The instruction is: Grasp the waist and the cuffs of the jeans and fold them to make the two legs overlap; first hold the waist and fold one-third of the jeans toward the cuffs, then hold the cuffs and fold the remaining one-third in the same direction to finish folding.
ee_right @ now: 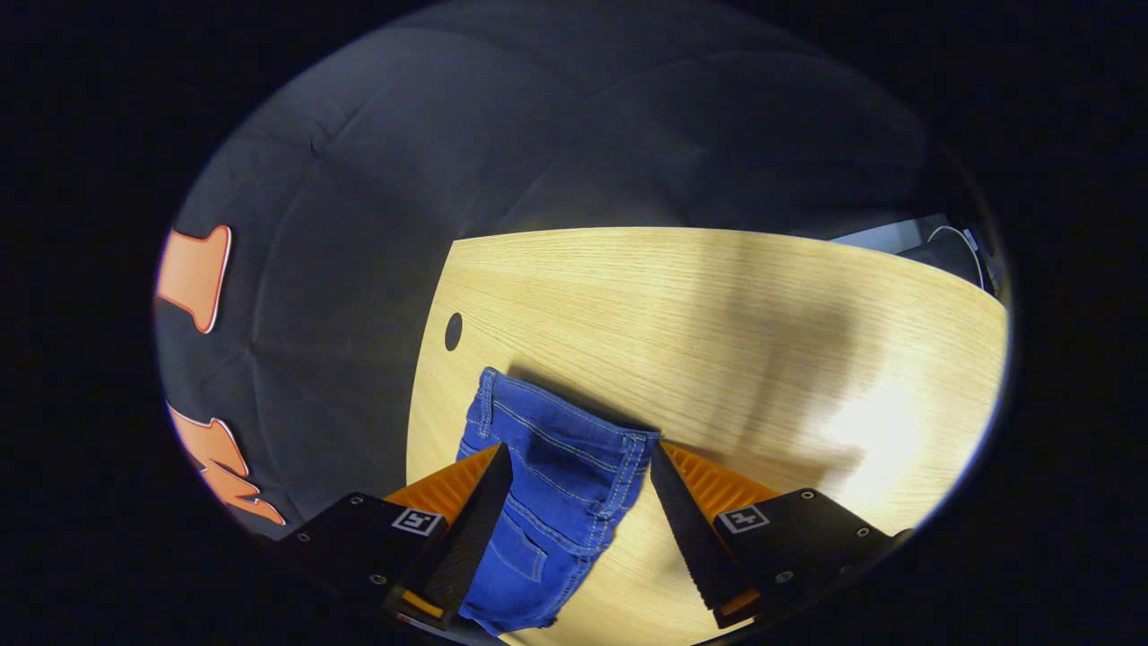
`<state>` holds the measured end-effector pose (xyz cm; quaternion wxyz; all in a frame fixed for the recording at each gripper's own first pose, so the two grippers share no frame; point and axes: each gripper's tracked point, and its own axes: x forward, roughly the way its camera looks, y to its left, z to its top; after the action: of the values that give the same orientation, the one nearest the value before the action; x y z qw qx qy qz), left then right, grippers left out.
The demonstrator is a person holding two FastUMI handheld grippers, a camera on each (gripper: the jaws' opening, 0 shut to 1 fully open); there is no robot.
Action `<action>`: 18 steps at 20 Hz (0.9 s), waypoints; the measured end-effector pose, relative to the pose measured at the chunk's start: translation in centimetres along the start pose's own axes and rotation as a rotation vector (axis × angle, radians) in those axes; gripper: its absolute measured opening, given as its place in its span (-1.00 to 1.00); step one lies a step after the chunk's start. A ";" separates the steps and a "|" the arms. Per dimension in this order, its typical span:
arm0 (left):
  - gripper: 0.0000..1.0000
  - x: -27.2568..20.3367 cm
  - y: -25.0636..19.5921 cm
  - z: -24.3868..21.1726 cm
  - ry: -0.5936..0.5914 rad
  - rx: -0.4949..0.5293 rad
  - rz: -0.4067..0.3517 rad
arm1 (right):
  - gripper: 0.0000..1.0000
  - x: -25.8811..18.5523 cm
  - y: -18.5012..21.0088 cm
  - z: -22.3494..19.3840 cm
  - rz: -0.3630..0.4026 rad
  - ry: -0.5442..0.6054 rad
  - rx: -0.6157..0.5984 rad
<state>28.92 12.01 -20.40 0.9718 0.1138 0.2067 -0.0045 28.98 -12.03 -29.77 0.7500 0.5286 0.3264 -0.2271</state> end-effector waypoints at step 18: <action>0.96 -3.3 7.3 -2.1 0.014 -0.112 0.116 | -0.87 -3.2 5.9 -1.0 0.092 -0.217 -0.164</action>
<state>25.48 19.46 -19.29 0.9737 0.0710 0.2067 0.0641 30.61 -9.11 -23.88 0.8313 0.4521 0.2361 -0.2210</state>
